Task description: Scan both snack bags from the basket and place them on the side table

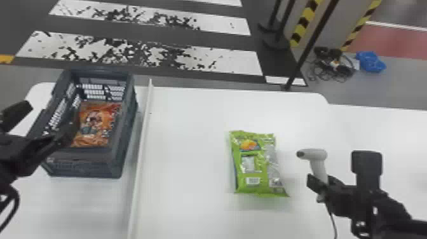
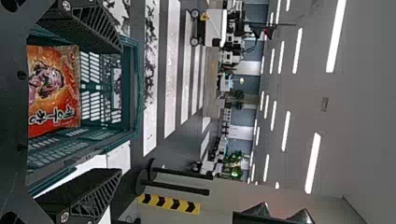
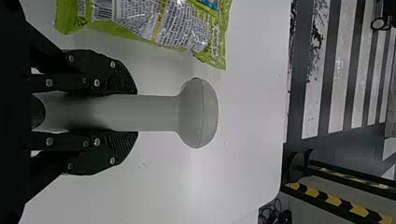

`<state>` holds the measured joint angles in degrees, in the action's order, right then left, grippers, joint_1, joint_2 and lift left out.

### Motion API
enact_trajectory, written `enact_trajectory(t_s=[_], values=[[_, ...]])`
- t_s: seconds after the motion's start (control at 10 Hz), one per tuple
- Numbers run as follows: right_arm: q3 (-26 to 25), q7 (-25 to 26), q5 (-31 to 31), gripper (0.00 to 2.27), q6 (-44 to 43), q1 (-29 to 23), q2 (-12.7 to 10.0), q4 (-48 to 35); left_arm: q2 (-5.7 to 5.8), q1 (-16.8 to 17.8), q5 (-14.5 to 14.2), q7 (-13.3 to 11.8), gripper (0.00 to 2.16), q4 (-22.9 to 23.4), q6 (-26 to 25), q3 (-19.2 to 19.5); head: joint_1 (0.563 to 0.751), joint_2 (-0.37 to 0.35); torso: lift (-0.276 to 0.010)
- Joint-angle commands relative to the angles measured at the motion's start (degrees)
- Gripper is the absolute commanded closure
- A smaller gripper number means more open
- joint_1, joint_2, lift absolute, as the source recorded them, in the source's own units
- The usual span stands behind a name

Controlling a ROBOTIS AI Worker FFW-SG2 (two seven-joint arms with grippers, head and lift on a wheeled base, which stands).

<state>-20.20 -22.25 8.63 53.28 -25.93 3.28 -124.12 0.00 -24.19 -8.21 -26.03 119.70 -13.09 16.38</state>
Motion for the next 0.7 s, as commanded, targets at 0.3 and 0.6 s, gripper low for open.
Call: enact_trajectory(t_s=[0.3, 0.6], values=[[0.07, -2.18, -2.83, 2.26, 5.74, -8.44, -2.93, -7.98, -0.15, 0.2, 0.56, 0.1, 0.09, -0.44, -0.93, -0.39, 0.695, -0.128, -0.075], [0.07, -5.43, -4.24, 2.26, 9.43, -10.19, -3.33, -11.49, -0.15, 0.28, 0.83, 0.19, 0.09, -1.05, -0.93, -0.47, 0.695, -0.1, -0.075]])
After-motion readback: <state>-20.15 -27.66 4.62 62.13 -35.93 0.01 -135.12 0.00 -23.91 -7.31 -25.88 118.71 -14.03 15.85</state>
